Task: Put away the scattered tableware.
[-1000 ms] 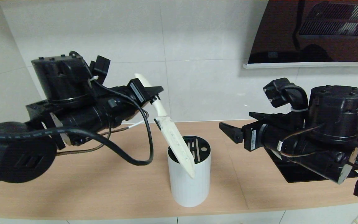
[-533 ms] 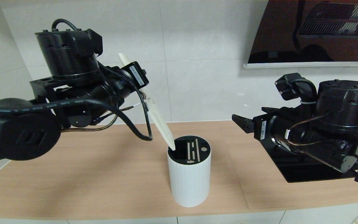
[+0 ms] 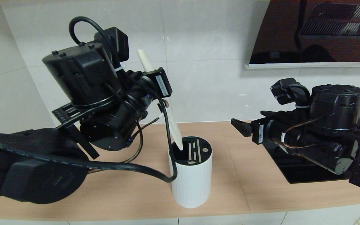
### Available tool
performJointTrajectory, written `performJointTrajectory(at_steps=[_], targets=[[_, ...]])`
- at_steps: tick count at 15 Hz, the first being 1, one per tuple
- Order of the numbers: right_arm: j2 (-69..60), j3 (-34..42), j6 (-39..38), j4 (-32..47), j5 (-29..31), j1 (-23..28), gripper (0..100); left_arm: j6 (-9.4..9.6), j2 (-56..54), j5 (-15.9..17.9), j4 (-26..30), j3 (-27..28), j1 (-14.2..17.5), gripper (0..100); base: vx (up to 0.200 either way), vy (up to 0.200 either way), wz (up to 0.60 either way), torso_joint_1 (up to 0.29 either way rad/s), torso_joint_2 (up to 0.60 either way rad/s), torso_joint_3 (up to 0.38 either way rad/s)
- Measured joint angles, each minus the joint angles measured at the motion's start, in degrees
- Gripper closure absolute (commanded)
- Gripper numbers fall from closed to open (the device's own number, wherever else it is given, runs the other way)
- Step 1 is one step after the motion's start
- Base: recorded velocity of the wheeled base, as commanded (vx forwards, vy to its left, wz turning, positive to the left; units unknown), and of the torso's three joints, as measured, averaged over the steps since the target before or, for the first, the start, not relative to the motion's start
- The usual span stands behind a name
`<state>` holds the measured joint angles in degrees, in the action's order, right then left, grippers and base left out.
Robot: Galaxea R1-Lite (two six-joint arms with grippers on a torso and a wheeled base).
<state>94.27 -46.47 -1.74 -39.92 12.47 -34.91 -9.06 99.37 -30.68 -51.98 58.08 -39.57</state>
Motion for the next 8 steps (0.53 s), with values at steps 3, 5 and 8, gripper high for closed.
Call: performJointTrajectory(at_steps=[3, 5, 8], targets=[[0.07, 0.06, 0.0, -0.04, 0.09, -0.02, 0, 2.11, 2.95, -2.38, -4.05, -0.63, -0.94, 100, 0.0, 0.0, 0.0, 0.0, 0.0, 0.0], [0.09, 0.06, 0.0, -0.01, 0.09, -0.06, 0, 3.32, 4.66, -2.68, -6.01, -1.16, -1.13, 100, 0.0, 0.0, 0.0, 0.0, 0.0, 0.0], [0.24, 0.06, 0.0, -0.04, 0.11, -0.04, 0, 3.8, 6.21, -2.68, -6.86, -1.49, -1.22, 100, 0.0, 0.0, 0.0, 0.0, 0.0, 0.0]])
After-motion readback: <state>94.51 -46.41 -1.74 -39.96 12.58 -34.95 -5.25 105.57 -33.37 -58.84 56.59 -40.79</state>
